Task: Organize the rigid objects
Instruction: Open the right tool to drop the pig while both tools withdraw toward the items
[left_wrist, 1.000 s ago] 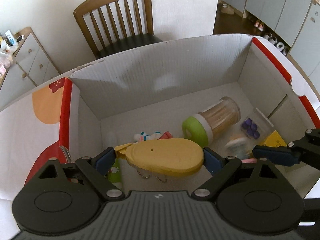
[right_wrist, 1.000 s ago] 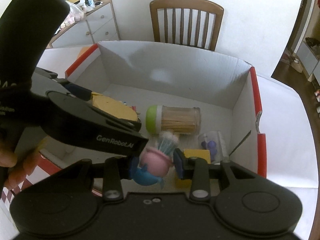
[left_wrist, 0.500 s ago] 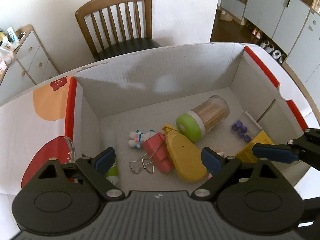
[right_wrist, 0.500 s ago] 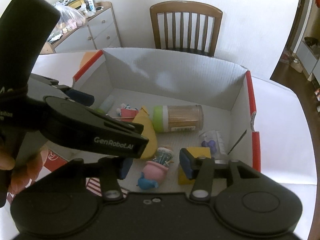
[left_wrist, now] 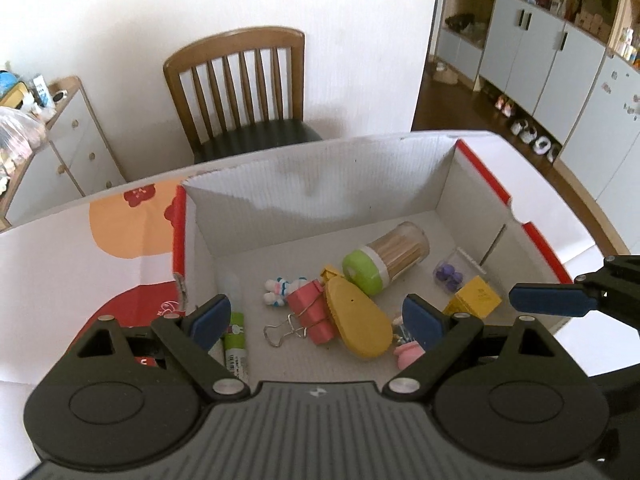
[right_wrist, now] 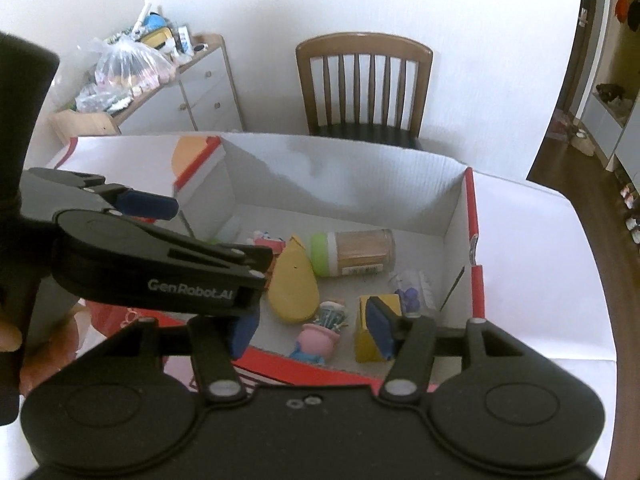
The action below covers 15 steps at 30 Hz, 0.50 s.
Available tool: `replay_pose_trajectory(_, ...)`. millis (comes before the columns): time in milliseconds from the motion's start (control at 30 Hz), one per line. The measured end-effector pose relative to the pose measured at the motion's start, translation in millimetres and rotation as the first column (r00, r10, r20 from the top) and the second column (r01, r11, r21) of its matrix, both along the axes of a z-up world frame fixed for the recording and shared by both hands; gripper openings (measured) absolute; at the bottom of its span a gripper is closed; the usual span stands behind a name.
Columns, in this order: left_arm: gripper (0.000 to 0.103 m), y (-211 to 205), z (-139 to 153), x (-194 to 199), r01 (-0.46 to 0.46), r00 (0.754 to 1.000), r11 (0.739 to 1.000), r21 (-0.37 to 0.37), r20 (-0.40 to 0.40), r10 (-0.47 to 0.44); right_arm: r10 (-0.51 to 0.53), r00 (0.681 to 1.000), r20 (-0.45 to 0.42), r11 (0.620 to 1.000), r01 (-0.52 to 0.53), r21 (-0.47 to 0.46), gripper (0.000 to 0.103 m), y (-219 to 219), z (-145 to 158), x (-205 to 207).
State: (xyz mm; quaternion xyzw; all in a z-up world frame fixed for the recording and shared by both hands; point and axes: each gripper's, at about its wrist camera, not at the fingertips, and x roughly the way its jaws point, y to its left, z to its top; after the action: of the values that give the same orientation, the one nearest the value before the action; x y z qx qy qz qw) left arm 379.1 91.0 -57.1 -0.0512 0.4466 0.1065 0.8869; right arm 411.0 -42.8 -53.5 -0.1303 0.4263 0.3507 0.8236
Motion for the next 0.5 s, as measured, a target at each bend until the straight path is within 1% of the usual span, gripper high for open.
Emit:
replay_pose_trajectory(167, 0.093, -3.9, 14.6, -20.0, -0.005, 0.999, 1.000, -0.009, 0.050, 0.005, -0.017, 1.000, 0.023, 1.000, 0.016, 0.022, 0.063, -8.6, 12.5, -13.4)
replay_pose_trajectory(267, 0.093, -5.5, 23.2, -34.5, 0.002, 0.997, 1.000, -0.015, 0.078, -0.001, -0.031, 0.999, 0.027, 0.999, 0.030, 0.035, 0.064, -15.2, 19.5, -22.1)
replay_pose_trajectory(367, 0.093, -8.1, 30.4, -50.1, 0.014, 0.995, 1.000, -0.022, 0.104, -0.012, -0.040, 0.999, 0.033, 0.998, 0.038, 0.051, 0.071, -22.9, 26.3, -32.0)
replay_pose_trajectory(433, 0.093, -11.1, 34.6, -60.3, 0.026, 0.993, 0.999, -0.022, 0.120, -0.023, -0.044, 0.998, 0.043, 0.997, 0.042, 0.060, 0.073, -29.3, 30.4, -40.3)
replay_pose_trajectory(500, 0.093, -14.0, 37.9, -71.2, 0.039, 0.990, 0.999, -0.018, 0.136, -0.036, -0.049, 0.997, 0.052, 0.996, 0.046, 0.072, 0.078, -37.3, 34.7, -48.8)
